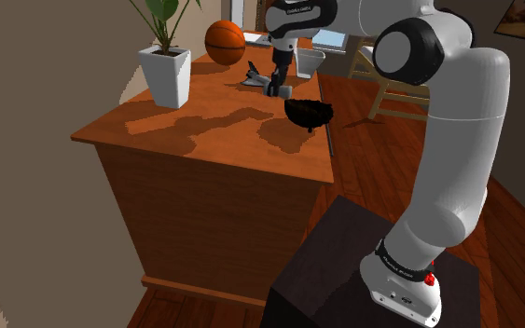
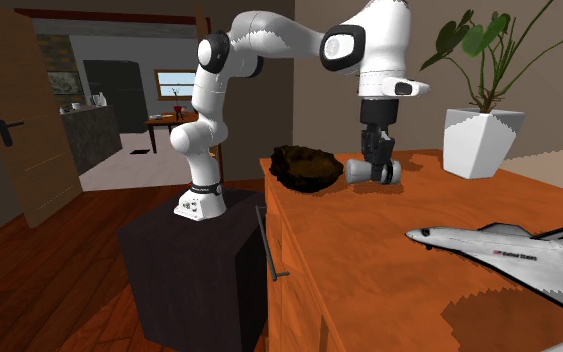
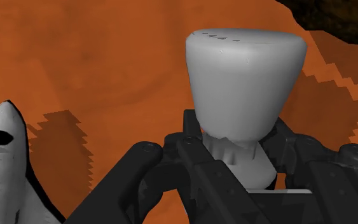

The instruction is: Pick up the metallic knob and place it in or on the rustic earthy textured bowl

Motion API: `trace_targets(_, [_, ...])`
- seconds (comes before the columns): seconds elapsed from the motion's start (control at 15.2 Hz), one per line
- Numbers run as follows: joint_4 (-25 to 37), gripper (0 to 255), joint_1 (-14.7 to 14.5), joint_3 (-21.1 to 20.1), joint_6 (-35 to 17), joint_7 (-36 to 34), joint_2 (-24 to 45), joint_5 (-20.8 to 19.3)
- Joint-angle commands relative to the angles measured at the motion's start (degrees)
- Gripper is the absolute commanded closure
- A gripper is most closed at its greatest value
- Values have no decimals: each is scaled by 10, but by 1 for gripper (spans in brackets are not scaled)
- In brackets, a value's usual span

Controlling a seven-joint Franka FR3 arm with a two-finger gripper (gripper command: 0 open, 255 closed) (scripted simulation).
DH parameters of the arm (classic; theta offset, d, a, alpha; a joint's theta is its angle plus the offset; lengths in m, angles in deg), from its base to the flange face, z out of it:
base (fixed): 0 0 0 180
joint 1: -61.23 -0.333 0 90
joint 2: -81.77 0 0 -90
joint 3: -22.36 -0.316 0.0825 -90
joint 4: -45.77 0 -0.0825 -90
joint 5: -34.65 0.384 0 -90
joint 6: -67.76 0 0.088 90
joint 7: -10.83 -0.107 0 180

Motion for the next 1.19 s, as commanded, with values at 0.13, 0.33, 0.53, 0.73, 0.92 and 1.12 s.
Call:
trace_targets(0.13, [34, 255, 2, 1, 32, 1, 2, 0])
trace_targets(0.33, [61, 255, 4, 1, 57, 1, 4, 1])
trace_targets(0.53, [90, 255, 6, 1, 82, 1, 8, 1])
trace_targets(0.73, [122, 255, 8, 2, 108, 1, 14, 3])
trace_targets(0.92, [158, 255, 12, 2, 136, 2, 22, 5])
trace_targets(1.12, [199, 255, 16, 2, 166, 3, 33, 7])
